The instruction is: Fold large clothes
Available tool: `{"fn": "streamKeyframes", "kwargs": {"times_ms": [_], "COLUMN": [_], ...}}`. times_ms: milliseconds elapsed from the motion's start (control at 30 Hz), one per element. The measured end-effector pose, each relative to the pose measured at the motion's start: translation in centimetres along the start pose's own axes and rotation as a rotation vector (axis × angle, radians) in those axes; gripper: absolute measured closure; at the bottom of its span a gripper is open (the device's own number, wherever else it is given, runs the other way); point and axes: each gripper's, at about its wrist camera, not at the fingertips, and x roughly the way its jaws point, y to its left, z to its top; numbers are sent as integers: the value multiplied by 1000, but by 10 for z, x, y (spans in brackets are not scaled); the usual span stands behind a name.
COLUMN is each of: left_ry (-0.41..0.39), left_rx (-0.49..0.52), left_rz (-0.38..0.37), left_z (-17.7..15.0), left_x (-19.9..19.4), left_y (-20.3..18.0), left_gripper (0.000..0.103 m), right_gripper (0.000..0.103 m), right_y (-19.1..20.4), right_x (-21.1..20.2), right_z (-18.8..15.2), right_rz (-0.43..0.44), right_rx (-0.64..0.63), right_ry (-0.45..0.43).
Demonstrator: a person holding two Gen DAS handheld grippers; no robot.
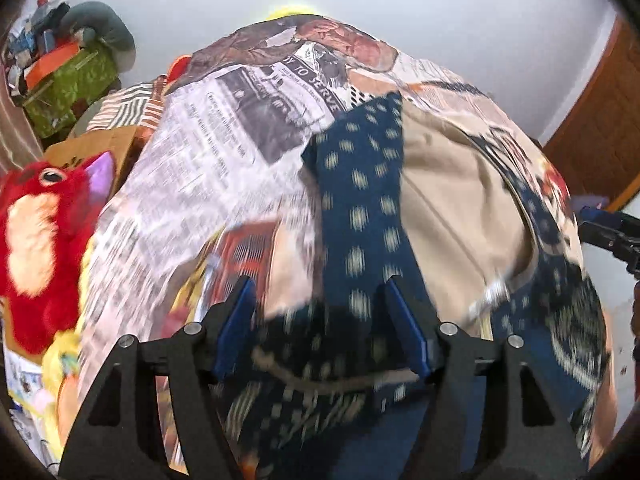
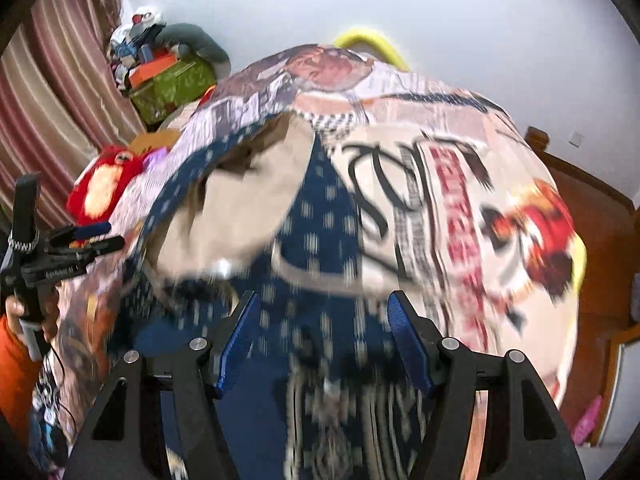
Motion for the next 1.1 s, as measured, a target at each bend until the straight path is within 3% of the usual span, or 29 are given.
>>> {"fn": "streamKeyframes", "kwargs": {"times_ms": [100, 200, 300, 367, 400, 433, 467, 500, 533, 567, 600, 667, 833, 967, 1100], "left_ry": [-10, 31, 47, 53, 58, 63, 66, 70, 76, 78, 77, 46, -39, -54, -9], "left_rx": [-47, -98, -102, -104, -107, -114, -128, -147, -165, -173, -171, -136, -27, 52, 128], "left_rz": [37, 0, -39, -65, -91, -122, -148, -172, -198, -207, -208, -182, -175, -184, -190], "left_z": [17, 31, 34, 34, 35, 35, 35, 34, 33, 33, 33, 32, 23, -9, -54], "left_x": [27, 58, 73, 76, 77, 78, 78, 77, 76, 74, 72, 57, 2, -42, -67], "left_y": [5, 9, 5, 2, 0, -1, -2, -3, -4, -7, -10, -18, -37, -48, -58], "left_gripper": [36, 36, 38, 49, 54, 65, 74, 76, 82, 95, 97, 98, 100, 100, 100], "right_gripper": [39, 39, 41, 54, 55, 57, 63, 67, 80, 87, 88, 94, 95, 95, 95], "right_y": [0, -3, -11, -7, -3, 1, 7, 10, 12, 17, 18, 26, 52, 62, 66], "right_x": [32, 70, 99, 111, 111, 111, 110, 109, 109, 108, 105, 96, 54, 10, -20], "right_z": [30, 51, 56, 56, 56, 54, 53, 51, 49, 47, 45, 43, 30, 2, -41], "right_rz": [21, -10, 30, 32, 24, 21, 13, 10, 22, 36, 41, 74, 92, 100, 107], "right_rx": [0, 41, 118, 111, 97, 74, 39, 23, 12, 7, 9, 1, -83, -145, -191], "right_ry": [11, 21, 40, 46, 40, 30, 18, 14, 20, 26, 21, 11, -40, -58, -33]}}
